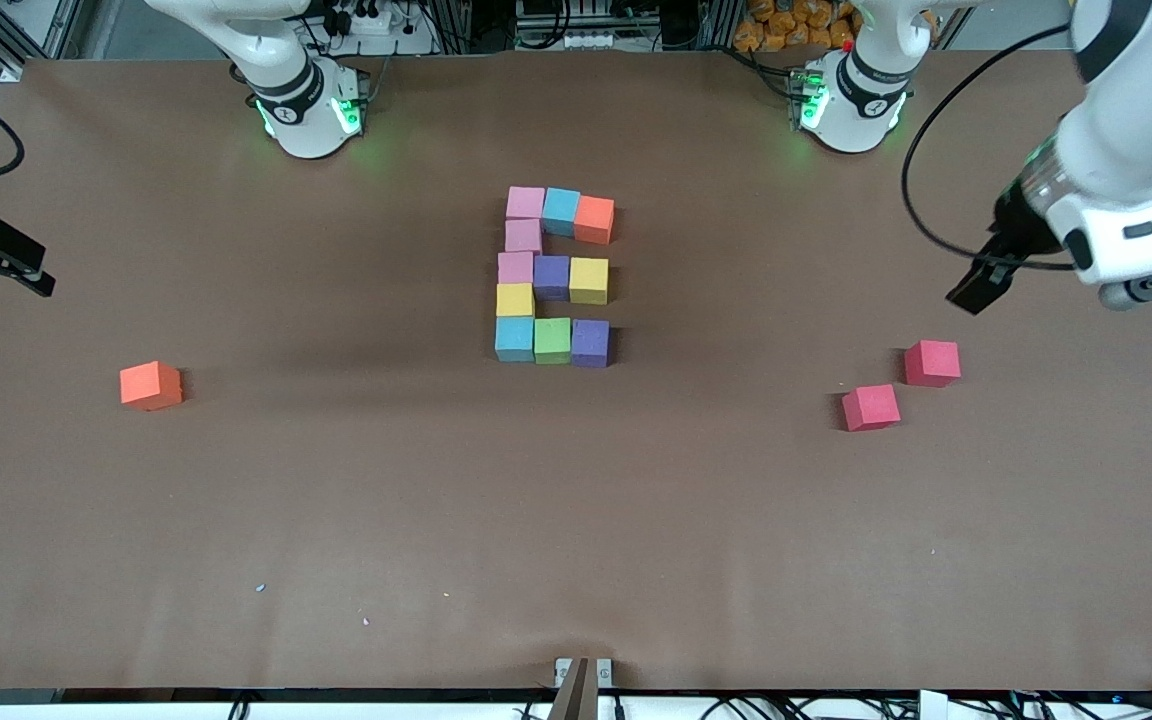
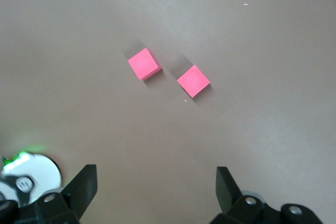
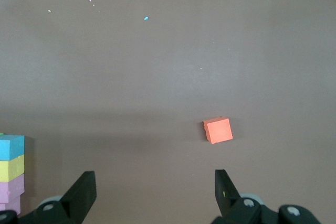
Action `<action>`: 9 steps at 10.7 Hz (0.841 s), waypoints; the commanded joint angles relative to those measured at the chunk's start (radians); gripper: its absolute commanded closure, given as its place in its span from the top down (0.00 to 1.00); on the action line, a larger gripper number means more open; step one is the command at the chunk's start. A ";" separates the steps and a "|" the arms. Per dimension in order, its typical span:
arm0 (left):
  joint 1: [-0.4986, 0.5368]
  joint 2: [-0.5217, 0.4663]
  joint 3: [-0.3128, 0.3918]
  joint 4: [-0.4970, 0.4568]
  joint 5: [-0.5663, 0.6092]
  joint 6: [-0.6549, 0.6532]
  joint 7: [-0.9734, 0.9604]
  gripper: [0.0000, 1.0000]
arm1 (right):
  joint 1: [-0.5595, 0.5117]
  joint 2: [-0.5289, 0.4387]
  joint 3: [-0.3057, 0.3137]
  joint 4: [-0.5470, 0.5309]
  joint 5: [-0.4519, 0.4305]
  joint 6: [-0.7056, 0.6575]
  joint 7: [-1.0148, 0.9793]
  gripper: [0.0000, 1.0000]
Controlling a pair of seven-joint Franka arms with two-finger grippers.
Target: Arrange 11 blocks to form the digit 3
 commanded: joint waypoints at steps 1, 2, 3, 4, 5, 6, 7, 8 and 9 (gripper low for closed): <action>-0.101 -0.040 0.126 -0.009 -0.012 -0.004 0.262 1.00 | -0.010 -0.013 0.011 -0.006 0.001 -0.013 0.002 1.00; -0.128 -0.038 0.174 0.012 -0.023 -0.004 0.384 1.00 | -0.010 -0.013 0.011 -0.004 0.003 -0.013 0.002 1.00; -0.132 -0.038 0.185 0.022 -0.024 -0.006 0.506 1.00 | -0.009 -0.014 0.015 -0.001 0.001 -0.016 0.008 1.00; -0.126 -0.029 0.179 0.023 -0.023 -0.006 0.617 1.00 | -0.009 -0.014 0.015 -0.001 0.003 -0.020 0.012 1.00; -0.129 -0.028 0.177 0.035 -0.023 -0.006 0.706 1.00 | -0.010 -0.011 0.012 0.000 0.003 -0.020 0.008 1.00; -0.129 -0.028 0.174 0.054 -0.023 -0.006 0.768 1.00 | -0.009 -0.004 0.012 0.013 -0.001 -0.019 0.005 1.00; -0.130 -0.026 0.174 0.065 -0.020 -0.006 0.855 1.00 | -0.013 -0.002 0.011 0.032 -0.001 -0.020 0.003 1.00; -0.126 -0.028 0.168 0.066 -0.032 -0.004 0.901 1.00 | -0.018 -0.001 0.009 0.033 0.001 -0.022 0.003 1.00; -0.126 -0.026 0.170 0.065 -0.056 0.003 0.914 1.00 | -0.018 -0.001 0.009 0.033 0.001 -0.020 0.005 1.00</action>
